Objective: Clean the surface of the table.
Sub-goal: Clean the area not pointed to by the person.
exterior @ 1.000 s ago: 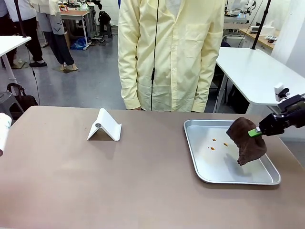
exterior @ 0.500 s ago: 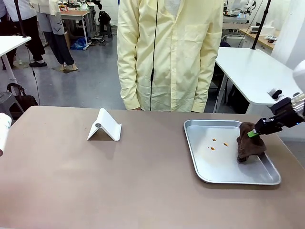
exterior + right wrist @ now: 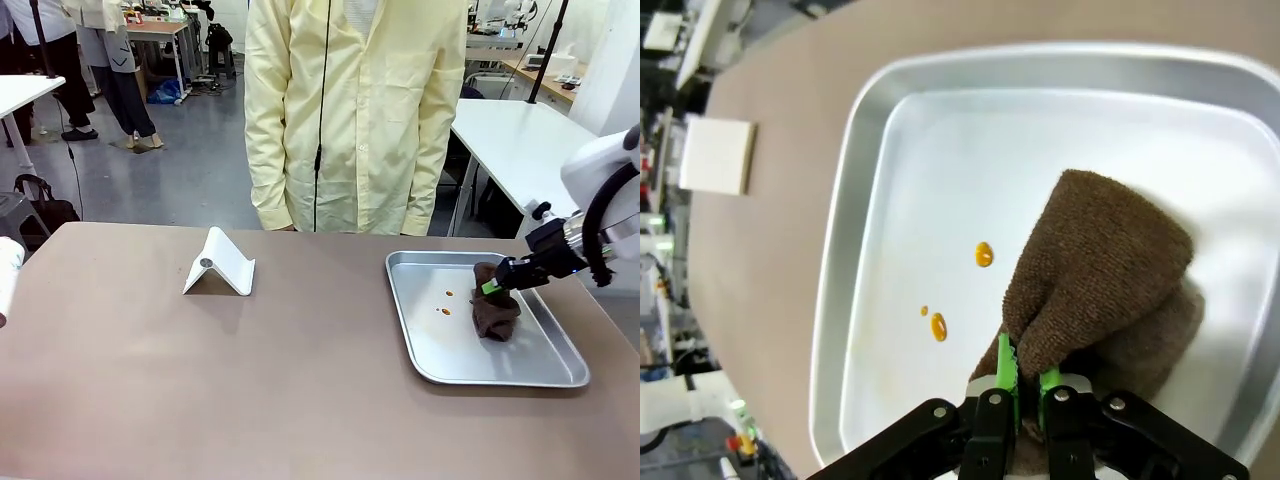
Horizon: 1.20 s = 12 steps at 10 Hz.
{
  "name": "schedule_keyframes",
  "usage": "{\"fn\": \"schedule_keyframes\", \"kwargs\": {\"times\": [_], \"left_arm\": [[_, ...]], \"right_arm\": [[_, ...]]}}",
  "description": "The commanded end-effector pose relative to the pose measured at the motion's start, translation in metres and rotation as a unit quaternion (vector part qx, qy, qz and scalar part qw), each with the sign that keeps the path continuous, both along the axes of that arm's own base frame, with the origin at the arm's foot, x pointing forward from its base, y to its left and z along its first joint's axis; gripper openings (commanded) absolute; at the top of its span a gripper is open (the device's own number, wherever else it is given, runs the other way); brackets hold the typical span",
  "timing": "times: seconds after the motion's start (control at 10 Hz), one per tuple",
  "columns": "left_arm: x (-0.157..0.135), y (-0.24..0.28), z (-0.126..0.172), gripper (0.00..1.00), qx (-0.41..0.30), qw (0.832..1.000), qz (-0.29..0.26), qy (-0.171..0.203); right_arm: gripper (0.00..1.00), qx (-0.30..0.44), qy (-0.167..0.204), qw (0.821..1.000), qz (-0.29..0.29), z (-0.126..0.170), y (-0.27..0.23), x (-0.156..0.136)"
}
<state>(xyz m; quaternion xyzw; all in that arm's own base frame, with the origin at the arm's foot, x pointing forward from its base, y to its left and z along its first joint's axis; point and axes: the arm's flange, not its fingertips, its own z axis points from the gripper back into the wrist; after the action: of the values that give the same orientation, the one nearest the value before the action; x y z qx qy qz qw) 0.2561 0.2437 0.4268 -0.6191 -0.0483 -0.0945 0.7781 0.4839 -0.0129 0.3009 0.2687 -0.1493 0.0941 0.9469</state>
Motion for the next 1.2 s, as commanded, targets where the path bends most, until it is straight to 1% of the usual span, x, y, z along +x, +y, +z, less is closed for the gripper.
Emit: {"fn": "schedule_keyframes", "kwargs": {"times": [0.0, 0.2, 0.7, 0.9, 1.0, 1.1], "left_arm": [[0.000, -0.002, 0.004, 0.22, -0.002, 1.000, 0.003, -0.004], [0.000, -0.002, 0.004, 0.22, -0.002, 1.000, 0.003, -0.004], [0.000, -0.002, 0.004, 0.22, -0.002, 1.000, 0.003, -0.004], [0.000, -0.002, 0.004, 0.22, -0.002, 1.000, 0.003, -0.004], [0.000, -0.002, 0.004, 0.22, -0.002, 1.000, 0.003, -0.004], [0.000, -0.002, 0.004, 0.22, -0.002, 1.000, 0.003, -0.004]], "right_arm": [[0.09, 0.010, -0.012, 1.000, 0.022, -0.015, 0.012, 0.000], [0.09, 0.044, -0.011, 0.998, 0.043, -0.019, 0.033, 0.000], [0.09, 0.088, 0.032, 0.988, 0.121, -0.032, 0.086, -0.008], [0.09, 0.073, 0.028, 0.985, 0.152, -0.033, 0.104, -0.015], [0.09, 0.064, 0.031, 0.986, 0.153, -0.036, 0.105, -0.014], [0.09, 0.055, 0.028, 0.988, 0.142, -0.037, 0.101, -0.011]]}}
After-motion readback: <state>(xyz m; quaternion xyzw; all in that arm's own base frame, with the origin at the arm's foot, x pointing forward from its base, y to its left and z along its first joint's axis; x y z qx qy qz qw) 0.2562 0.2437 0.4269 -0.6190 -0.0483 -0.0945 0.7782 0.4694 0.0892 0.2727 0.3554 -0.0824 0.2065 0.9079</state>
